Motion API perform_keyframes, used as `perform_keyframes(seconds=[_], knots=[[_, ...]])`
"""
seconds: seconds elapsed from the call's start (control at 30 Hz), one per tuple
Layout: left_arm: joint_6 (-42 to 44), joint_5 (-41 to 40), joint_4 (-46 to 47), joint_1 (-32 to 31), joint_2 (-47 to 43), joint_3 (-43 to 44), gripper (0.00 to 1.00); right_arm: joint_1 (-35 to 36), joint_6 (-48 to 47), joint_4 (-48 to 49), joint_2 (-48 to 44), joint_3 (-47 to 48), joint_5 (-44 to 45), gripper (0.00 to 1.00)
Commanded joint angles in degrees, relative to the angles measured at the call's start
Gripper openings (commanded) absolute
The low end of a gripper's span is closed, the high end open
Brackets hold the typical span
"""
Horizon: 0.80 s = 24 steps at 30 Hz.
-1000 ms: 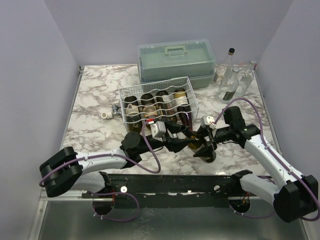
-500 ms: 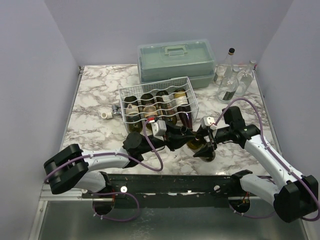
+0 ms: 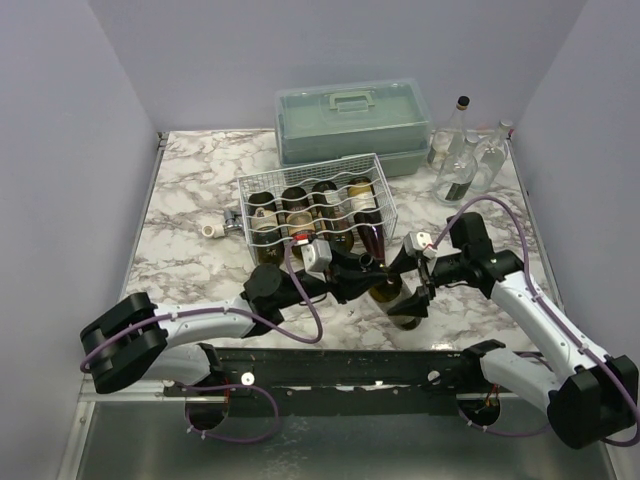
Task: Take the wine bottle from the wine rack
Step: Place the wine bottle at the corner of the board.
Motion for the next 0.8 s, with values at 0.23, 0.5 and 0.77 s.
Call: perform_keyframes(seconds=[0.23, 0.5, 0.77], knots=[[0.24, -2.81, -10.55, -0.11, -14.34, -1.81, 0.0, -2.01, -1.47, -4.83, -1.98, 4.12, -3.22, 0.99], [0.66, -2.99, -29.26, 0.85, -24.36, 0.03, 0.0, -3.91, -2.18, -6.42, -2.75, 5.54, -2.9, 0.99], [1.52, -3.27, -48.0, 2.42, -31.11, 5.65, 0.0, -4.37, -1.29, -5.99, -3.07, 6.63, -0.67, 0.99]])
